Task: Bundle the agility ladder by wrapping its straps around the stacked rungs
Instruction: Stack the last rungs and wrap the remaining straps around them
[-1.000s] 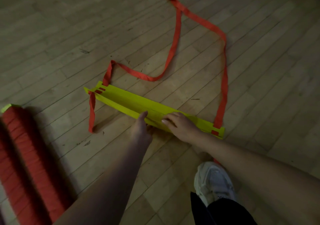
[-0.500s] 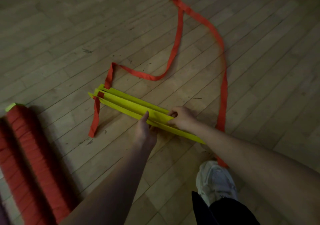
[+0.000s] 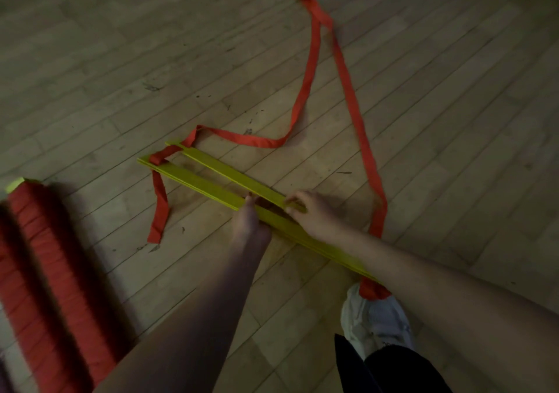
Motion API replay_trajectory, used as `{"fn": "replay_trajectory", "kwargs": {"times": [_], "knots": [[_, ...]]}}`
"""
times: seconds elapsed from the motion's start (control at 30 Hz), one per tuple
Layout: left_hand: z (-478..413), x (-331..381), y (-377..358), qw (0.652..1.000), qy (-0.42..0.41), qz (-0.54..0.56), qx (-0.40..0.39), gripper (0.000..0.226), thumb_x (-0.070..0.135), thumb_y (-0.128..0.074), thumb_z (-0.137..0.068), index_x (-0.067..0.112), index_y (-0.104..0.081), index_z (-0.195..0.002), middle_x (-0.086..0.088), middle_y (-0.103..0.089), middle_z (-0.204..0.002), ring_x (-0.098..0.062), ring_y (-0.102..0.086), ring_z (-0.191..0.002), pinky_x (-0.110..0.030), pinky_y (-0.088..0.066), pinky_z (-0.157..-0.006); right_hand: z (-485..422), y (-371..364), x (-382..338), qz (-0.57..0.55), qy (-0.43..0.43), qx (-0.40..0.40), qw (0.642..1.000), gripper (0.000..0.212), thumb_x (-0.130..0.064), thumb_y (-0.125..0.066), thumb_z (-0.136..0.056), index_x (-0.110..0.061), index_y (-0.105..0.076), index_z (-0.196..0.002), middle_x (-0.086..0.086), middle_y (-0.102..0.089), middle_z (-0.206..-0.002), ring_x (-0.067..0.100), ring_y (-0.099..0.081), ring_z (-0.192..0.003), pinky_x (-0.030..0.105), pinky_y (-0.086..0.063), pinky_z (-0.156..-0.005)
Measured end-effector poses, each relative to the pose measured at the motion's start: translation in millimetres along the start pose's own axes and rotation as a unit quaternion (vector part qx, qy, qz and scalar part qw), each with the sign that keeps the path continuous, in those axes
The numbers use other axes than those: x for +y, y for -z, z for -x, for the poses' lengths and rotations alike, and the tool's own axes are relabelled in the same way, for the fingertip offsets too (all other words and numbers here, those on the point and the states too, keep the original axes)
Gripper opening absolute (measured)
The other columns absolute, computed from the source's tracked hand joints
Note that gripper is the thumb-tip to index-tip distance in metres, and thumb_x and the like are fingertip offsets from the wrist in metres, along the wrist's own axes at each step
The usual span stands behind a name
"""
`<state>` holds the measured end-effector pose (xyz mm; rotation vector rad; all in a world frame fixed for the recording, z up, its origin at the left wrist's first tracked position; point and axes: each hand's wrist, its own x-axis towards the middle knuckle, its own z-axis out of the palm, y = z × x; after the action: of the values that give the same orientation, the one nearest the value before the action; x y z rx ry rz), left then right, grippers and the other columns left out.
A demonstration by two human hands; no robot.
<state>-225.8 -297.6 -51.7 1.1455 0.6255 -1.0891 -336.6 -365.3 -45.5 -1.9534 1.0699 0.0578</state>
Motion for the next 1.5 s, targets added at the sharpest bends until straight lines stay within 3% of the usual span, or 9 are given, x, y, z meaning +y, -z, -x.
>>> {"fn": "replay_trajectory", "kwargs": {"times": [0.23, 0.37, 0.43, 0.57, 0.73, 0.93, 1.23, 1.37, 1.5], "knots": [[-3.3, 2.4, -0.8, 0.998, 0.025, 0.040, -0.035, 0.029, 0.020, -0.038, -0.104, 0.019, -0.054, -0.081, 0.004, -0.056, -0.050, -0.012, -0.058, -0.050, -0.036, -0.051, -0.066, -16.5, 9.2, 7.9, -0.046, -0.144, -0.021, 0.988, 0.041, -0.031, -0.065, -0.090, -0.008, -0.056, -0.124, 0.008, -0.062, -0.119, 0.022, -0.057, -0.109, 0.032, -0.047, -0.090], [0.2, 0.9, 1.1, 0.998, 0.039, 0.027, -0.046, 0.031, 0.025, -0.038, -0.104, 0.012, -0.060, -0.085, 0.003, -0.067, -0.076, -0.024, -0.062, -0.105, -0.043, -0.046, -0.097, -13.2, 10.0, 5.3, -0.101, -0.104, 0.022, 0.989, 0.033, -0.014, -0.074, -0.083, -0.006, -0.067, -0.114, 0.001, -0.058, -0.096, 0.013, -0.053, -0.092, 0.019, -0.038, -0.067], [3.4, 0.5, 0.3, 0.997, 0.042, 0.033, -0.050, 0.034, 0.030, -0.038, -0.104, 0.010, -0.060, -0.086, 0.002, -0.068, -0.081, -0.023, -0.054, -0.122, -0.040, -0.045, -0.093, -10.5, 9.4, 2.9, -0.102, -0.070, 0.036, 0.992, 0.027, -0.007, -0.073, -0.081, -0.006, -0.069, -0.108, 0.001, -0.059, -0.092, 0.012, -0.053, -0.089, 0.015, -0.037, -0.064], [8.2, 0.9, -1.1, 0.996, 0.021, 0.030, -0.077, 0.037, 0.041, -0.047, -0.098, 0.007, -0.058, -0.090, -0.009, -0.064, -0.099, -0.024, -0.063, -0.094, -0.041, -0.048, -0.079, -4.9, 3.4, -3.3, -0.080, -0.029, 0.046, 0.995, 0.017, -0.008, -0.069, -0.085, -0.009, -0.070, -0.102, 0.002, -0.064, -0.097, 0.010, -0.054, -0.091, 0.019, -0.037, -0.073], [3.3, 7.3, 1.8, 0.997, 0.005, -0.012, -0.079, 0.031, 0.039, -0.065, -0.088, 0.009, -0.059, -0.084, -0.009, -0.058, -0.072, -0.023, -0.062, -0.070, -0.037, -0.054, -0.071, -0.6, 7.7, -5.4, -0.104, 0.023, -0.011, 0.994, 0.009, -0.010, -0.065, -0.089, -0.016, -0.068, -0.094, -0.002, -0.063, -0.090, 0.014, -0.058, -0.090, 0.027, -0.045, -0.082], [-1.5, 19.0, -5.4, 0.994, 0.006, 0.099, -0.038, 0.025, 0.012, -0.036, -0.103, 0.016, -0.045, -0.080, -0.004, -0.047, -0.073, -0.015, -0.046, -0.064, -0.029, -0.043, -0.063, 7.1, 11.2, -1.1, -0.070, 0.011, -0.110, 0.991, 0.030, -0.030, -0.055, -0.097, -0.018, -0.062, -0.123, 0.000, -0.064, -0.114, 0.013, -0.057, -0.109, 0.027, -0.045, -0.088], [-14.8, 53.8, 4.1, 0.990, -0.081, 0.111, -0.045, 0.023, -0.008, -0.047, -0.094, 0.014, -0.051, -0.093, -0.006, -0.055, -0.080, -0.014, -0.056, -0.068, -0.021, -0.052, -0.061, 7.4, 41.1, 16.0, 0.225, -0.060, 0.177, 0.956, 0.052, -0.032, -0.062, -0.090, -0.011, -0.044, -0.133, 0.012, -0.044, -0.133, 0.030, -0.037, -0.127, 0.041, -0.036, -0.101], [-20.9, 58.4, 2.2, 0.987, -0.080, 0.132, -0.053, 0.014, 0.003, -0.044, -0.099, 0.012, -0.050, -0.091, -0.001, -0.061, -0.070, -0.012, -0.058, -0.065, -0.025, -0.051, -0.063, -0.8, 48.5, 16.5, -0.054, -0.292, 0.062, 0.953, 0.049, -0.045, -0.057, -0.093, -0.006, -0.055, -0.123, 0.015, -0.062, -0.110, 0.029, -0.061, -0.093, 0.032, -0.048, -0.072], [-20.4, 54.7, 3.6, 0.984, -0.051, 0.148, -0.085, 0.011, 0.010, -0.048, -0.098, 0.019, -0.048, -0.104, 0.001, -0.061, -0.071, -0.012, -0.064, -0.062, -0.031, -0.052, -0.070, -4.8, 37.3, 16.5, -0.177, -0.226, 0.068, 0.955, 0.023, -0.031, -0.058, -0.094, -0.018, -0.061, -0.075, 0.016, -0.065, -0.095, 0.031, -0.064, -0.094, 0.042, -0.051, -0.079]]}}
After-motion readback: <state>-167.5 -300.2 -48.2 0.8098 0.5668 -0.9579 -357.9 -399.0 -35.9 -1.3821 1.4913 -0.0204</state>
